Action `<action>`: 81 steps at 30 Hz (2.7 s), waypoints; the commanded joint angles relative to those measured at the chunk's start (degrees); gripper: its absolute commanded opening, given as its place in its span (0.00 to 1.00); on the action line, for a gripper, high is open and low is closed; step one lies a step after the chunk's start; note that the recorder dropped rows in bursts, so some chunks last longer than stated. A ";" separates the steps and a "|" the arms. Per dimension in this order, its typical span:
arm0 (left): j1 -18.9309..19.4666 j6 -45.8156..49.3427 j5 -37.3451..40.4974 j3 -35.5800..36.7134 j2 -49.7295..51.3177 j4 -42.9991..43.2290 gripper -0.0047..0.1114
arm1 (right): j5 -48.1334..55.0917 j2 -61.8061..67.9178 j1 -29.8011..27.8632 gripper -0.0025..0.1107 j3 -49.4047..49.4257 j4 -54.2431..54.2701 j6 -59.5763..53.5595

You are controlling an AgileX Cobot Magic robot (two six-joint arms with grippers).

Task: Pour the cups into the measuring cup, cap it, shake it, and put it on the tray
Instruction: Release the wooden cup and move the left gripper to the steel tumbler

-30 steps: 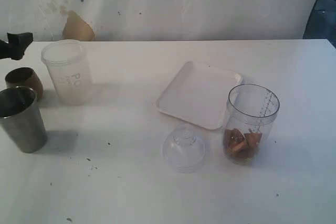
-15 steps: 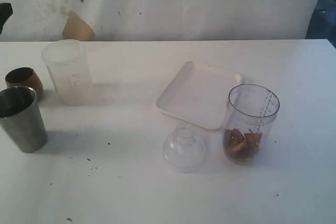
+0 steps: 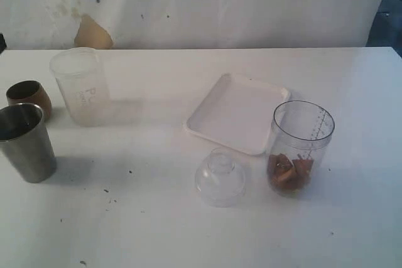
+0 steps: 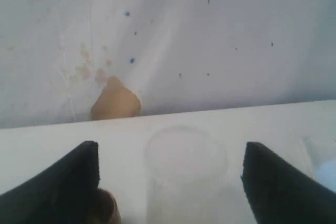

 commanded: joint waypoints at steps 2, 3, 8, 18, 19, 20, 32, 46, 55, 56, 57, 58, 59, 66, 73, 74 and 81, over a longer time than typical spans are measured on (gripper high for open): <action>-0.26 -1.21 -0.06 5.72 -3.83 1.43 0.65 | -0.12 -0.31 0.28 0.02 0.07 0.00 0.07; -0.26 -1.75 -0.18 5.97 -4.25 1.71 0.65 | -0.12 -0.31 0.28 0.02 0.07 0.00 0.07; -0.26 -4.85 0.21 5.94 -5.56 6.60 0.65 | -0.12 -0.31 0.28 0.02 0.07 0.00 0.07; -0.26 -11.50 0.23 5.94 -5.56 16.05 0.90 | -0.12 -0.31 0.28 0.02 0.07 0.00 0.07; -0.26 -11.99 -0.04 5.94 -5.56 16.24 0.94 | -0.12 -0.31 0.28 0.02 0.07 0.00 0.07; -0.26 -12.94 -0.04 5.94 -5.56 16.35 0.95 | -0.12 -0.31 0.28 0.02 0.07 0.00 0.07; -0.26 -12.80 6.93 9.98 -5.18 13.60 0.95 | -0.12 -0.31 0.28 0.02 0.07 0.00 0.07; -0.26 -7.56 3.68 10.99 5.19 11.60 0.95 | -0.12 -0.31 0.28 0.02 0.07 0.00 0.07; -0.26 0.93 2.24 10.99 13.76 2.19 0.95 | -0.12 -0.31 0.28 0.02 0.07 0.00 0.07; -0.26 2.14 2.11 10.99 14.58 1.36 0.95 | -0.12 -0.31 0.28 0.02 0.07 0.00 0.07; -0.26 2.98 1.94 10.99 15.14 0.59 0.95 | -0.12 -0.31 0.28 0.02 0.07 0.00 0.07; -0.26 3.79 1.02 10.99 15.93 -0.19 0.95 | -0.12 -0.31 0.28 0.02 0.07 0.00 0.07; -0.26 4.91 -0.43 10.99 16.78 -0.20 0.95 | -0.12 -0.31 0.28 0.02 0.07 0.00 0.07; -0.26 10.74 -5.47 10.99 22.98 -4.03 0.95 | -0.12 -0.31 0.28 0.02 0.07 0.00 0.07; -0.26 18.84 -13.22 10.08 30.21 -8.31 0.95 | -0.12 -0.31 0.28 0.02 0.07 0.00 0.07; -0.26 19.09 -13.25 9.64 31.02 -8.54 0.95 | -0.12 -0.31 0.28 0.02 0.07 0.00 0.07; -0.26 21.46 -17.64 6.06 37.81 -8.70 0.95 | -0.12 -0.31 0.28 0.02 0.07 0.00 0.07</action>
